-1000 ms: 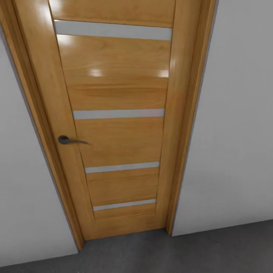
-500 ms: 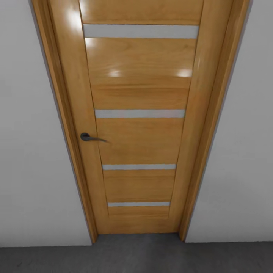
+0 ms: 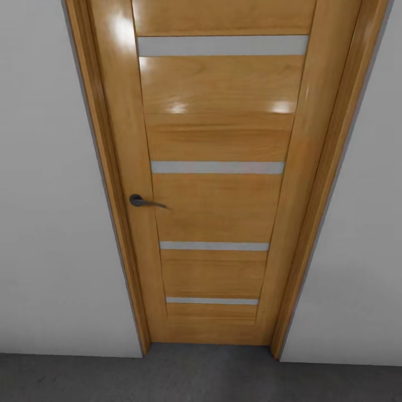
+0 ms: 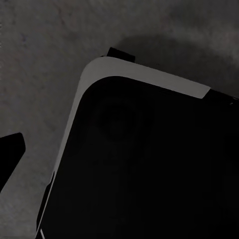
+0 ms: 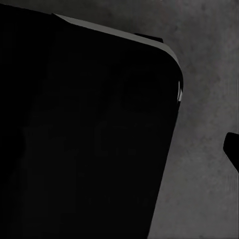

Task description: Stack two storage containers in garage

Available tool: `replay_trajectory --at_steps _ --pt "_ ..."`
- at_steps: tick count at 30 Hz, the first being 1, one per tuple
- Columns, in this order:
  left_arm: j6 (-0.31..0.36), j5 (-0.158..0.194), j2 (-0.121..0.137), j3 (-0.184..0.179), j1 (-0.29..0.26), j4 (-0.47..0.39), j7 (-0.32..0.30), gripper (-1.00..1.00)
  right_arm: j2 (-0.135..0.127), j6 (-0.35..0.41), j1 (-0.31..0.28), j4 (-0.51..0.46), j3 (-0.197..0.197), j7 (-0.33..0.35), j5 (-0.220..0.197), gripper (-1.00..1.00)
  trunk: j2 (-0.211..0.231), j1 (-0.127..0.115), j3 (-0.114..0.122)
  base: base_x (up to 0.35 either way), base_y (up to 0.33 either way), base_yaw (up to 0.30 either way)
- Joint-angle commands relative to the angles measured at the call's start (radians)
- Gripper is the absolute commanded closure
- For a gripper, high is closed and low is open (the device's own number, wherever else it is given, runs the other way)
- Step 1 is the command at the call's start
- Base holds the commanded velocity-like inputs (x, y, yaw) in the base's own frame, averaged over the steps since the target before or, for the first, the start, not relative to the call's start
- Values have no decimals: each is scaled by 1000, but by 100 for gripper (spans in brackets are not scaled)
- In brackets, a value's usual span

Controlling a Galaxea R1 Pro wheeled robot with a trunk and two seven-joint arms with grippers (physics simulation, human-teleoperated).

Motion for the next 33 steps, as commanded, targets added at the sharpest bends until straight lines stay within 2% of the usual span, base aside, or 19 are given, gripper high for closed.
replay_trajectory --at_steps 1,11,20,33 --pt "-1 1 0 4 0 -1 1 -100 -1 -3 0 0 7 0 4 -100 0 0 -1 0 0 5" --pt "-1 1 0 4 0 -1 1 -100 -2 -3 0 1 13 2 8 -100 0 0 -1 0 -3 1" --pt "-1 3 1 4 0 -1 1 -100 1 -2 0 1 14 -1 10 -100 0 0 -1 0 -168 0" --pt "-1 1 0 4 0 -1 1 -100 4 -1 0 1 15 -2 10 -100 0 0 -1 0 -21 0"
